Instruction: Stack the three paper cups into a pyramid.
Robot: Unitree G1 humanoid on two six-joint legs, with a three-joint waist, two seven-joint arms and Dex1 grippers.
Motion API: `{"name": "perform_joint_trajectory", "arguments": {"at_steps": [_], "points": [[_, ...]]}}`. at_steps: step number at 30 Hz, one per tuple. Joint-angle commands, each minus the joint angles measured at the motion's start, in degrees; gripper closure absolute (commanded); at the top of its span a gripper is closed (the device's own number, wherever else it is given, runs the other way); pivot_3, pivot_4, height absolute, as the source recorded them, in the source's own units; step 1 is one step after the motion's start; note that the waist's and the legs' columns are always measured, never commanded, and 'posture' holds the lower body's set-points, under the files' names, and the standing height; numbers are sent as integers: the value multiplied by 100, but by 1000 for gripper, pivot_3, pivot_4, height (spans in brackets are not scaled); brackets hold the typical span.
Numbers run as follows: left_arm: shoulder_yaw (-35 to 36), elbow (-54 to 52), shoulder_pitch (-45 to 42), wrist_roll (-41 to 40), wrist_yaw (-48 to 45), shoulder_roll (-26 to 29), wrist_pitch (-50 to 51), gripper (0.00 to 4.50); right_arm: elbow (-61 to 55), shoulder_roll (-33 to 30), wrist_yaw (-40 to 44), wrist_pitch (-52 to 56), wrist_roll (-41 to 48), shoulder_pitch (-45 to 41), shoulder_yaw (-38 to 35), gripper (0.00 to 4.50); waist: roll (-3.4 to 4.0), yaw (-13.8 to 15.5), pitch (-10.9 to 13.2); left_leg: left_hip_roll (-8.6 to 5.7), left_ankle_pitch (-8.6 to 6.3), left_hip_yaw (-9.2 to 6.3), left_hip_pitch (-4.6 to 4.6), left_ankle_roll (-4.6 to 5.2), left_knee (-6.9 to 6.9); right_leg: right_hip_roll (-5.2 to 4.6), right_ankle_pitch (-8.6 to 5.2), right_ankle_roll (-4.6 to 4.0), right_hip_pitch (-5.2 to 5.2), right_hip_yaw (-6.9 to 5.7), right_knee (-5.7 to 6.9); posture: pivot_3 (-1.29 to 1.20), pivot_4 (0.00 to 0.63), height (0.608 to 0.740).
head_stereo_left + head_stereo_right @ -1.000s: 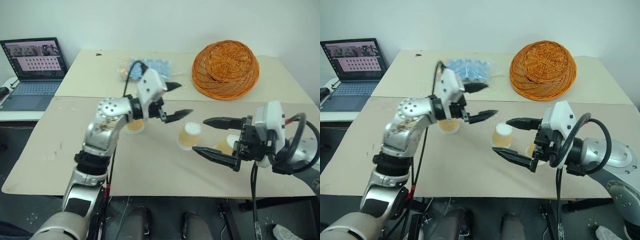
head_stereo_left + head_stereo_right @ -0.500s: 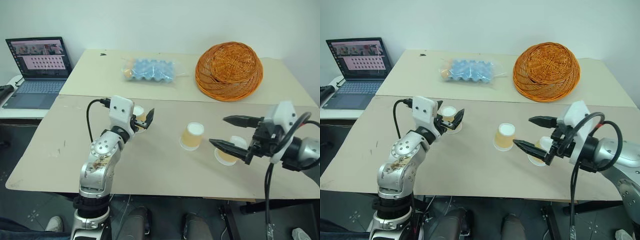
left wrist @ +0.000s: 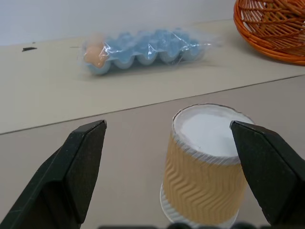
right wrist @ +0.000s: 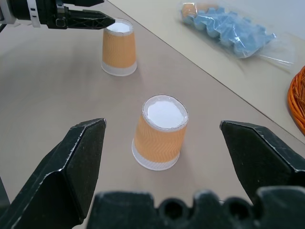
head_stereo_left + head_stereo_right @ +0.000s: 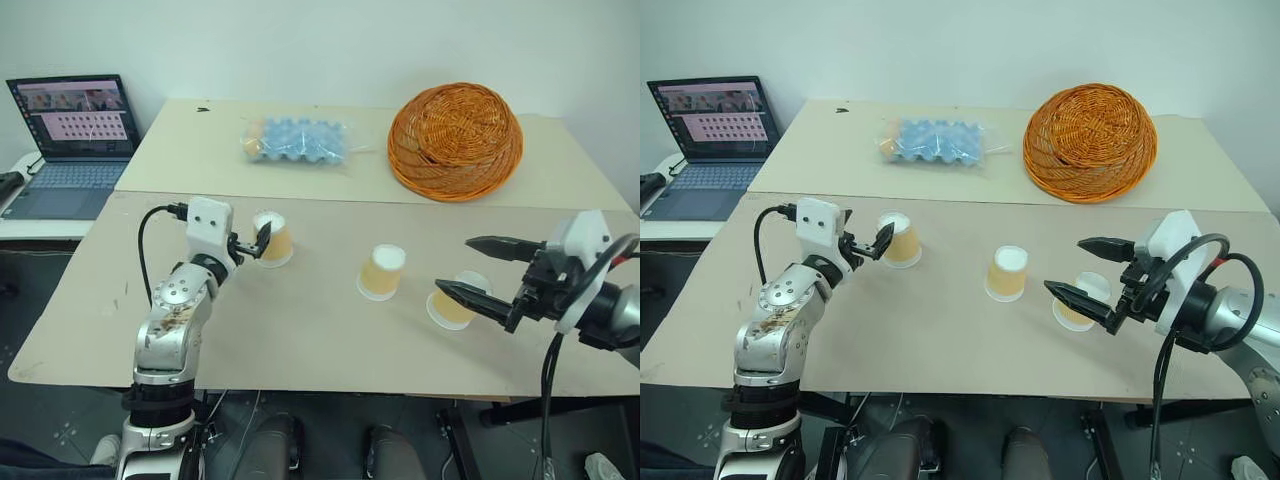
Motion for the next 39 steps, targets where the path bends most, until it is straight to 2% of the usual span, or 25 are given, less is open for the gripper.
{"name": "perform_joint_trajectory", "arguments": {"at_steps": [1,4,20,30,39], "points": [[-191,81,136,0,-71,-3,-210,70,-182,5,-10,-139,84,-84,-249,0,0,1,0,0,-1,0,2,-2,0,-1,0,0,1,0,0,0,150,726],[-314,97,152,-84,-226,13,-324,70,-189,-20,2,-118,75,-32,-308,0,2,7,-1,1,-20,0,5,-35,0,-3,0,-1,3,0,2,0,150,726],[-389,45,5,-179,-270,54,-307,70,-215,-4,-11,-113,38,248,-477,0,5,-8,-4,2,-19,2,17,-34,1,-5,1,-2,10,1,3,0,150,726],[74,-341,193,-290,-19,-123,-1483,70,-106,-47,48,-84,26,194,-389,0,4,-11,-3,3,-20,3,14,-34,-4,-7,1,-2,6,2,-1,0,150,726],[-25,-296,359,-455,-67,-43,-880,70,-118,-75,67,-32,127,67,-379,0,4,-10,-3,2,-19,4,14,-30,-4,-7,1,-2,8,0,0,0,150,726]]}}
